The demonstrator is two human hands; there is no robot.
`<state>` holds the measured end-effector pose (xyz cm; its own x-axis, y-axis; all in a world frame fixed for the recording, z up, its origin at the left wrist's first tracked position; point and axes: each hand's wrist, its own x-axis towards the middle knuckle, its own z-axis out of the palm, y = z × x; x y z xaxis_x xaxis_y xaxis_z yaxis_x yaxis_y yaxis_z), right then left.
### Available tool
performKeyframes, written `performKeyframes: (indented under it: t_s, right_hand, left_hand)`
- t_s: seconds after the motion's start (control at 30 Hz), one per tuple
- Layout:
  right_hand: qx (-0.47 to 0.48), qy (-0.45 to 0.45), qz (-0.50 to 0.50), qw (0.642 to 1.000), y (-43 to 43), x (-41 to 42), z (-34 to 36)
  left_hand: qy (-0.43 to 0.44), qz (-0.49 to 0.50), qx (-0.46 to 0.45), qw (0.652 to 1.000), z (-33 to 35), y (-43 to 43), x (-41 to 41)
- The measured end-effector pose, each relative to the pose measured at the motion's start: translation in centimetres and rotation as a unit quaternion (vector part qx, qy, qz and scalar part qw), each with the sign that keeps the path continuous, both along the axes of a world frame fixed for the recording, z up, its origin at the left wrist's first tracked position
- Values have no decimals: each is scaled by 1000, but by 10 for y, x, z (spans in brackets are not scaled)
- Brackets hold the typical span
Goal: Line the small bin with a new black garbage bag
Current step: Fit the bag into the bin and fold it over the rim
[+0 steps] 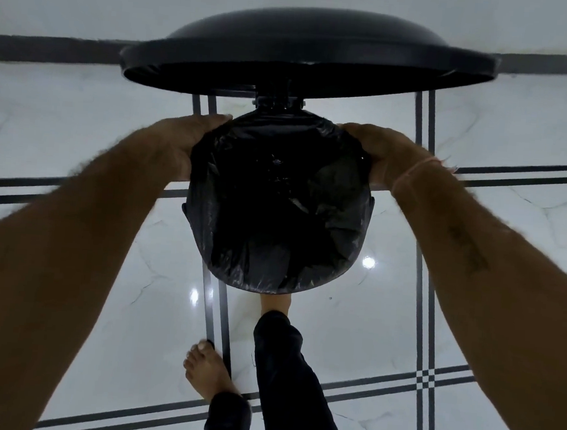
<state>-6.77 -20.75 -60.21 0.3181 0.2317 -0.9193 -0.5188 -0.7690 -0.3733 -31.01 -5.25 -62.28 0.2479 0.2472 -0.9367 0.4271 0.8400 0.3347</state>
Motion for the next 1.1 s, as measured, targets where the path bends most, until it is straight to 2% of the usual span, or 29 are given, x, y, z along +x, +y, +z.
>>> performKeyframes:
  t_s: [0.07, 0.13, 0.27, 0.37, 0.47, 0.53, 0.67, 0.73, 0.87, 1.03, 1.1]
  right_hand:
    - [9, -24, 13, 1000, -3, -1, 2]
    - [28, -70, 18, 997, -11, -2, 6]
    - [54, -109, 63, 991, -48, -4, 14]
    - [61, -77, 62, 993, -64, -8, 14]
    - [42, 33, -39, 998, -58, -10, 9]
    - [39, 66, -85, 993, -54, -8, 1]
    - [43, 56, -106, 992, -58, -7, -10]
    - [59, 21, -98, 993, -67, -7, -11]
    - [77, -24, -80, 994, -90, -16, -4]
    - [54, 28, -148, 987, -81, -19, -13]
    - [38, 2, -120, 992, -78, -18, -18]
  left_hand:
    - [12, 1, 6, 1000, -2, -2, -7]
    - [40, 24, 56, 997, -3, -12, -18]
    - [-14, 50, 99, 994, 1, -42, -48]
    - [-29, 38, 101, 994, -3, -51, -65]
    - [-18, 39, 32, 999, -4, -47, -63]
    - [-32, 43, 2, 999, -3, -45, -59]
    - [-32, 57, 13, 998, -5, -47, -61]
    - [-37, 82, 38, 995, -5, -54, -67]
    - [-57, 122, 24, 991, 3, -71, -79]
    - [-3, 67, 8, 998, 1, -63, -76]
    - [17, 43, 27, 999, -2, -63, -72]
